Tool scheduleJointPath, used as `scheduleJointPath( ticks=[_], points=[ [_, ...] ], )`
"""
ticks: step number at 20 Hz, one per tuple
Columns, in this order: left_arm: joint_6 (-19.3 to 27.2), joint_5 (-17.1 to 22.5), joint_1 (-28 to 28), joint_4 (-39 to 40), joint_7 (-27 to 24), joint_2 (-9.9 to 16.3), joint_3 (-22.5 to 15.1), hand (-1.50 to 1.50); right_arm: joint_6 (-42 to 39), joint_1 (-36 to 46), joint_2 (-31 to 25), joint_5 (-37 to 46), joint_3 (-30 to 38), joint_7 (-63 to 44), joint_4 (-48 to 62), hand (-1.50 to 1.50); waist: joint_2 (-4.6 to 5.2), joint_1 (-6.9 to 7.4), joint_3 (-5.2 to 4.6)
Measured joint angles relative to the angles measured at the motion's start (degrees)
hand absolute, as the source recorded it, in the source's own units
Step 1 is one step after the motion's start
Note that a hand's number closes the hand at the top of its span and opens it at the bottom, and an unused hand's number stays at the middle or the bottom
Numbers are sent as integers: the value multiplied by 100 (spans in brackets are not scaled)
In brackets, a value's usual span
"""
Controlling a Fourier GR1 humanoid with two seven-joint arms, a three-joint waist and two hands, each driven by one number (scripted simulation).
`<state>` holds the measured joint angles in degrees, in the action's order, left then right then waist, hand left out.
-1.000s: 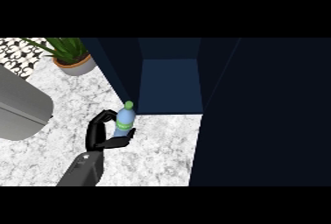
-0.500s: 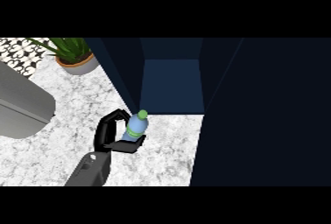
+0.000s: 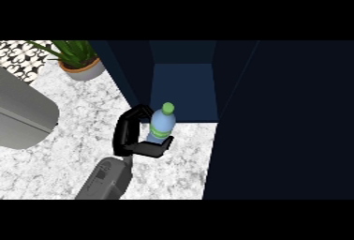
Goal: Pick up the bottled water, place it into the cabinet and close the cabinet
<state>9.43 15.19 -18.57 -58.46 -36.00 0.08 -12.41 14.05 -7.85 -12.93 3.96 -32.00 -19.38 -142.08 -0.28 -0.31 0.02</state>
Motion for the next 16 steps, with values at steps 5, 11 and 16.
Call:
scheduleJointPath(
  ticks=[5,11,16],
  points=[
    [728,279,-294,-680,812,-5,-469,150,-21,-95,-76,-31,95,106,-18,-150,7,-15,0],
    [1405,335,-811,-666,1221,-7,-808,150,-39,-151,-115,-55,107,126,-43,-150,19,-36,-2],
    [1795,452,-1444,-219,1470,0,-885,150,41,-363,-94,-44,-147,347,-32,-150,22,-66,-3]
  ],
)
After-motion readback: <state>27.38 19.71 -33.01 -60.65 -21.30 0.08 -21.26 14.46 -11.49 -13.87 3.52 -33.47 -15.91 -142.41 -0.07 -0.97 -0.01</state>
